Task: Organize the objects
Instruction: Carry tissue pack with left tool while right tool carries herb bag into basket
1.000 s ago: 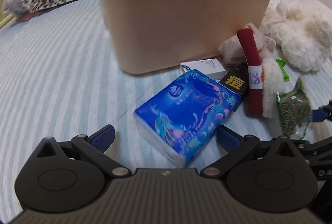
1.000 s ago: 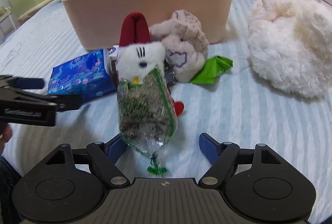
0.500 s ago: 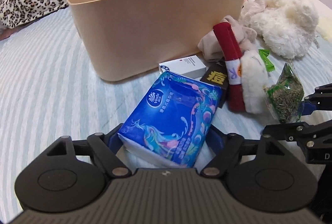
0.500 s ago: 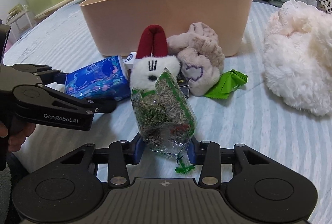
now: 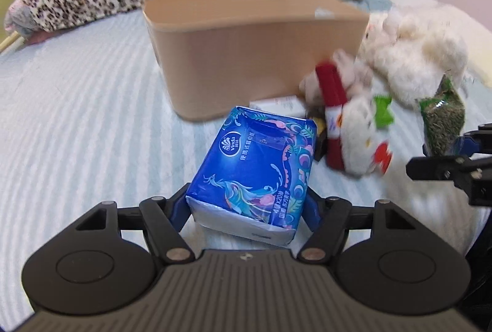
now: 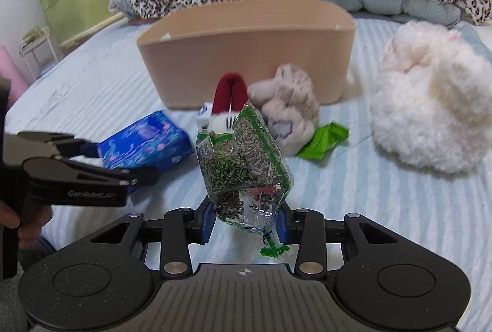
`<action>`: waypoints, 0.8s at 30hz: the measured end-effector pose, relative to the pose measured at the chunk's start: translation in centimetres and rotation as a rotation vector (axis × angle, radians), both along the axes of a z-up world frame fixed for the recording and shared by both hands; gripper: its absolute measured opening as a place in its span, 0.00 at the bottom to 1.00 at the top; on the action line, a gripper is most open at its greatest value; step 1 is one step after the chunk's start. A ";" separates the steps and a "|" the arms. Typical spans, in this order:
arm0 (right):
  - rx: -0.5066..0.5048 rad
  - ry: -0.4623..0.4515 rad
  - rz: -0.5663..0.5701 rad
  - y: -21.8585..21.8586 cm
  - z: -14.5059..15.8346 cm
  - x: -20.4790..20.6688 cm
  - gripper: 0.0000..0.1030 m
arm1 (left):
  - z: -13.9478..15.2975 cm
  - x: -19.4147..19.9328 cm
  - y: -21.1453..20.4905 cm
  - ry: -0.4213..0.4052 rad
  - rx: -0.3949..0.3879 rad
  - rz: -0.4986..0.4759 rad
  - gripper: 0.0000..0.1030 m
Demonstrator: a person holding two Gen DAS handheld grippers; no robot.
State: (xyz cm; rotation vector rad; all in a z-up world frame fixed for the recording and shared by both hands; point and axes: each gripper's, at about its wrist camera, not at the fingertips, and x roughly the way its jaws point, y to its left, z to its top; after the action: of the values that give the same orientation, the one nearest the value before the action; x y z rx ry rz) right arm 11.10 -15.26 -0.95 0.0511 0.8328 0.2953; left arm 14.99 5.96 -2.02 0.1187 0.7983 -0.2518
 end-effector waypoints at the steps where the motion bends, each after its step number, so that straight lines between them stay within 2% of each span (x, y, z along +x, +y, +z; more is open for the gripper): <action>1: 0.001 -0.011 -0.005 -0.2 0.5 0.1 0.35 | 0.8 -0.2 0.1 -0.023 0.004 0.007 0.69; 4: 0.012 -0.044 -0.020 -1.1 2.0 0.8 0.35 | 3.2 -0.4 0.0 -0.096 0.026 0.035 0.70; 7: 0.022 -0.077 -0.036 -1.8 3.5 2.0 0.36 | 5.3 0.3 -0.1 -0.141 0.008 0.054 0.70; 13: 0.014 -0.167 -0.058 -2.8 6.8 5.6 0.36 | 8.1 3.8 -1.4 -0.205 0.025 0.068 0.70; 18: 0.016 -0.211 -0.060 -3.2 8.5 9.3 0.36 | 8.7 7.6 -2.9 -0.228 0.044 0.082 0.70; 21: 0.027 -0.221 -0.063 -3.1 8.9 11.5 0.36 | 8.3 10.1 -3.3 -0.204 0.026 0.110 0.70; 24: 0.024 -0.215 -0.064 -2.7 8.8 13.9 0.36 | 7.6 12.7 -3.9 -0.181 0.051 0.135 0.70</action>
State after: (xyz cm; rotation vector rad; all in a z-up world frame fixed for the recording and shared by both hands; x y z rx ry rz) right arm 25.05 -17.96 7.81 0.0674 0.6128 0.2453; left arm 27.68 2.03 5.56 0.1336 0.6297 -0.0915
